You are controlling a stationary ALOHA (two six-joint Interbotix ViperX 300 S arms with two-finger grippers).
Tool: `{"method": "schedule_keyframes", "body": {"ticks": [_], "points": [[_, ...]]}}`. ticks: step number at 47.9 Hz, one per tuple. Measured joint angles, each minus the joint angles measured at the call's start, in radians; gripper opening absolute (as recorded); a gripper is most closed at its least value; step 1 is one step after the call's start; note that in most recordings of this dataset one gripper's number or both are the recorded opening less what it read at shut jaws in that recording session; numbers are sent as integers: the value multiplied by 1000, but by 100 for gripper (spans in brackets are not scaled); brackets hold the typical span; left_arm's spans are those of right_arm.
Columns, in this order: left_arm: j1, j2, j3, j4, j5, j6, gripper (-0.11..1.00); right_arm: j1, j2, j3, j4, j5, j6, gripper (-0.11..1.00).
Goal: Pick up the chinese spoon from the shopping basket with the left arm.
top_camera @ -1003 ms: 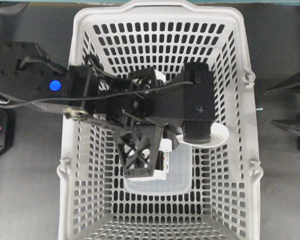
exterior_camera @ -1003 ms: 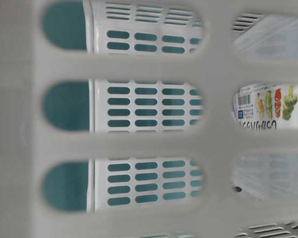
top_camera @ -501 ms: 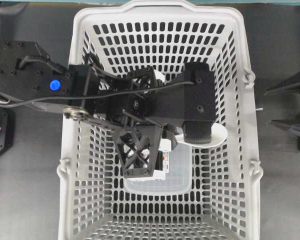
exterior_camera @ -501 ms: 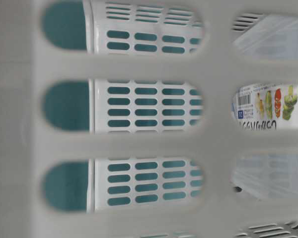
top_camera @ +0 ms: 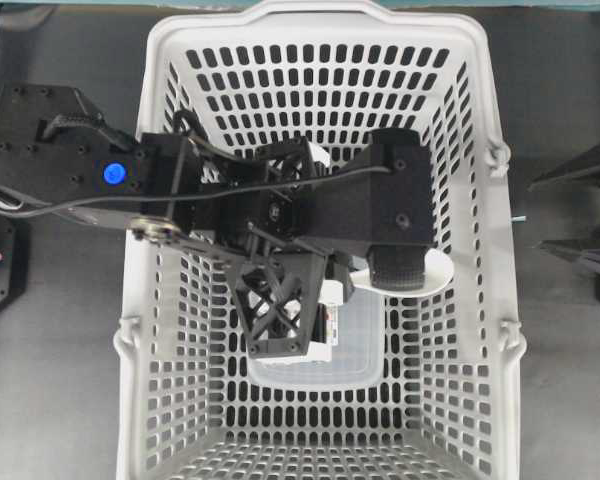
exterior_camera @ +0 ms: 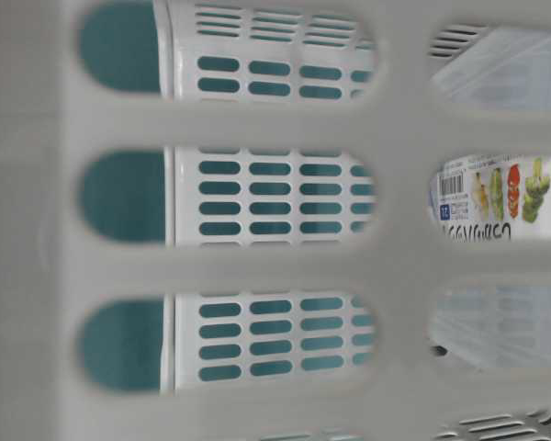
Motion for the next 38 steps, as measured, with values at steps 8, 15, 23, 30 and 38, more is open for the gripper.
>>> {"method": "schedule_keyframes", "body": {"ticks": [8,15,23,30,38], "points": [[-3,0,2,-2,0,0,13,0,0,-2,0,0,0,69],[-3,0,5,-2,0,0,13,0,0,-2,2,0,0,69],[-3,0,6,-2,2,0,13,0,0,0,0,0,0,69],[-5,0,9,0,2,0,13,0,-2,0,2,0,0,69],[-6,0,11,-2,2,2,13,0,-3,0,0,-2,0,69]]}}
